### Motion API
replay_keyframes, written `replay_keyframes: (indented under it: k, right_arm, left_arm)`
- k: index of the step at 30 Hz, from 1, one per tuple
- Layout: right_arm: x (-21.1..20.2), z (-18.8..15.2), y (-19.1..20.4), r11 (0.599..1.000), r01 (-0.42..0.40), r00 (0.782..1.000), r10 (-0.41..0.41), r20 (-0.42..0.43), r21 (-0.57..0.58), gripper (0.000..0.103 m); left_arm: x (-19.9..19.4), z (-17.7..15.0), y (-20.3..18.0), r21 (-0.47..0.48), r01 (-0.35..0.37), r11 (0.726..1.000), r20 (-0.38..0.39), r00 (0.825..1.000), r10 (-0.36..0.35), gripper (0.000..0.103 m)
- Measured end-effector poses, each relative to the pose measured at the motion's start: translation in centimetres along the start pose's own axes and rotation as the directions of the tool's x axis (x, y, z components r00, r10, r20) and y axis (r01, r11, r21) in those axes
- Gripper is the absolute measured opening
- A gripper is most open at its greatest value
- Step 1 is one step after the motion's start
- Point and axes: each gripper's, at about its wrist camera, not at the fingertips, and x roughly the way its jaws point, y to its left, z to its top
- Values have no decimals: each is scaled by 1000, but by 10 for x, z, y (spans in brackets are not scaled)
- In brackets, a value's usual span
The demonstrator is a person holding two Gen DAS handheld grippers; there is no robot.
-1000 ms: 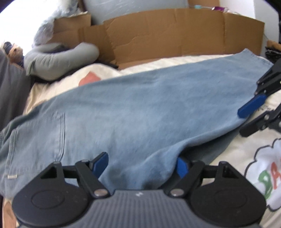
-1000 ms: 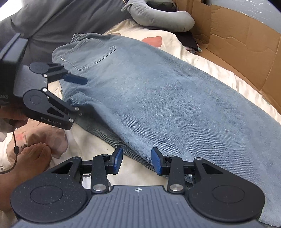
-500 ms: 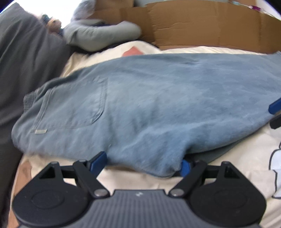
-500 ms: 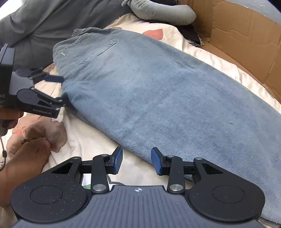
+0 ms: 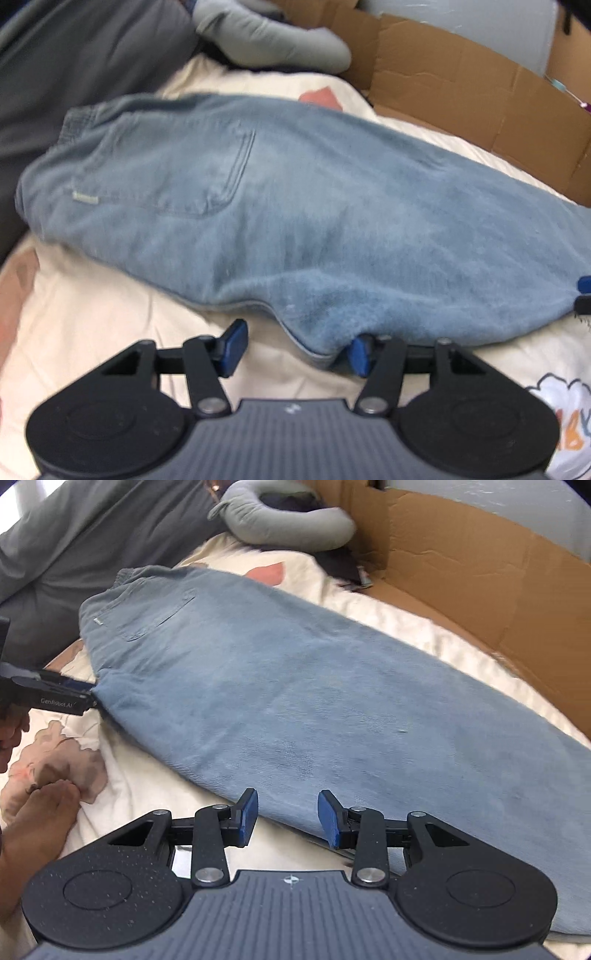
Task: Fold clothes
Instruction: 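Hold the jeans with the left gripper while the right gripper moves to the hem end, then grasp the jeans hem with the right gripper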
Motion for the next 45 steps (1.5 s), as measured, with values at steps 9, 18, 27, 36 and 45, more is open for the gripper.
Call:
replay_keyframes:
  k: [9,18,27,36,45]
  right_arm:
    - [-36,-38,-60,967,162,986,-169,18,199,43]
    - [-77,-102,-125,806,305,933,-360,11,508,43]
    - [-105,-160,-185,583,288,891,-454,11,760,44]
    - [-101,-172,-219,461,209,873,-486,48,863,44]
    - [-100,-170,-246,377,219,824,-565,37,900,44]
  left_arm:
    - [12,3,-4,-41,53,998,-28,998,-54,34]
    - [3,9,2,-12,87,996,-97,991,-87,16]
    - [3,14,0,25,84,996,-140,987,-80,16]
    - [5,15,1,7,76,997,-167,983,-74,16]
    - [9,11,-1,3,69,998,-171,983,-68,19]
